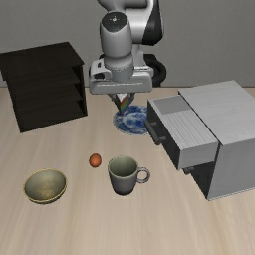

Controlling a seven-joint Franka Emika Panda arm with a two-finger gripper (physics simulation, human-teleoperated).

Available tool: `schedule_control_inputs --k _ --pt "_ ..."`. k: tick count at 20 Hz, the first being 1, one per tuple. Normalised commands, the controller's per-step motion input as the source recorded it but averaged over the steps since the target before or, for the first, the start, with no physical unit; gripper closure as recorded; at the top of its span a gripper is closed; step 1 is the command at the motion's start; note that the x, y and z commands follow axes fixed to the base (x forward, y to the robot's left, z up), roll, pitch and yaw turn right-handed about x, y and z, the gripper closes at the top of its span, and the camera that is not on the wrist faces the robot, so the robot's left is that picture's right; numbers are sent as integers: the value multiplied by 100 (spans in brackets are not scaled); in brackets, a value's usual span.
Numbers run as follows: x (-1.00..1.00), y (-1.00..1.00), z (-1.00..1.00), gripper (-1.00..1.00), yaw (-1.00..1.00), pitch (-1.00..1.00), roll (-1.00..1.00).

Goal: Pick up the cake and place it on the plate

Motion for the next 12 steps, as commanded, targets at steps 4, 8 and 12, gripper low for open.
schedule_control_inputs --k 4,8,12 --pt "0 75 0 -100 0 0 0" --pt "0 0 0 -100 0 0 0" --pt "0 0 0 -100 0 0 0"
